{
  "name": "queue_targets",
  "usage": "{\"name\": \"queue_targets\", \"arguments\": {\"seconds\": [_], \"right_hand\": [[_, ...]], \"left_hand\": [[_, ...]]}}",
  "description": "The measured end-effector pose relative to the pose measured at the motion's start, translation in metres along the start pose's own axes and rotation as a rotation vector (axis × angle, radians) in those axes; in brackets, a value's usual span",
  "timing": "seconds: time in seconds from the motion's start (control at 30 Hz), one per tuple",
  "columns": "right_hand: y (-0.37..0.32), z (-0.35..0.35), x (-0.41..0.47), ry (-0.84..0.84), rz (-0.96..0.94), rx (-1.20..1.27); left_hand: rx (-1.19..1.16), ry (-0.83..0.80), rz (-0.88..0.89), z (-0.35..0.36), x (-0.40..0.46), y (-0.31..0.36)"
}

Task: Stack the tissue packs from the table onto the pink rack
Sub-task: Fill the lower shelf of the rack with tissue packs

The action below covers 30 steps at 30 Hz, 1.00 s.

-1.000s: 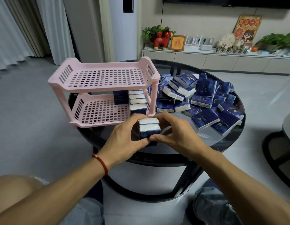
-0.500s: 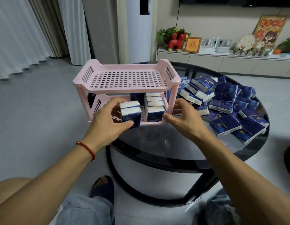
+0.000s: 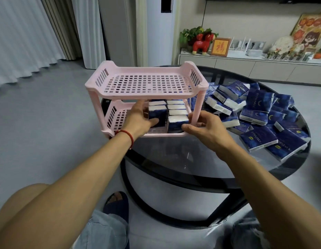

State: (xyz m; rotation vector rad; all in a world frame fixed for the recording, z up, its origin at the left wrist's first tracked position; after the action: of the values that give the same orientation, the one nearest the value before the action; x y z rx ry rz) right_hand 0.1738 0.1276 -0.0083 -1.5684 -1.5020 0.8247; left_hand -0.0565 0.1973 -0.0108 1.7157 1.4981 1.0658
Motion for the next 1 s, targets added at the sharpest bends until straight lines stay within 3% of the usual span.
{"name": "queue_targets", "arguments": {"seconds": [0.3,1.0], "right_hand": [[-0.002,-0.003,-0.001,-0.039,0.012,0.010],[-0.001,-0.008,0.002,0.036,-0.041,-0.079]], "left_hand": [[0.315,0.062,0.038,0.005,-0.006,0.007],[0.260,-0.004,-0.037,0.020,0.019,-0.003]]}}
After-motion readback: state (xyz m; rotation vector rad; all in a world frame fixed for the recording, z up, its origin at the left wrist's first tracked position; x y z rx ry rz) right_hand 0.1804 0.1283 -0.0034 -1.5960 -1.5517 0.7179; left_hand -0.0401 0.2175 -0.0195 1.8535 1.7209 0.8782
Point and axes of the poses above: each hand's wrist, its own x-axis towards the middle knuckle, its own z-axis out of the palm, y = z × x, the point moved 9 cm from there along x, towards the middle knuckle, and after that the axes turned 4 degrees about -x, right-handed, at the moved point
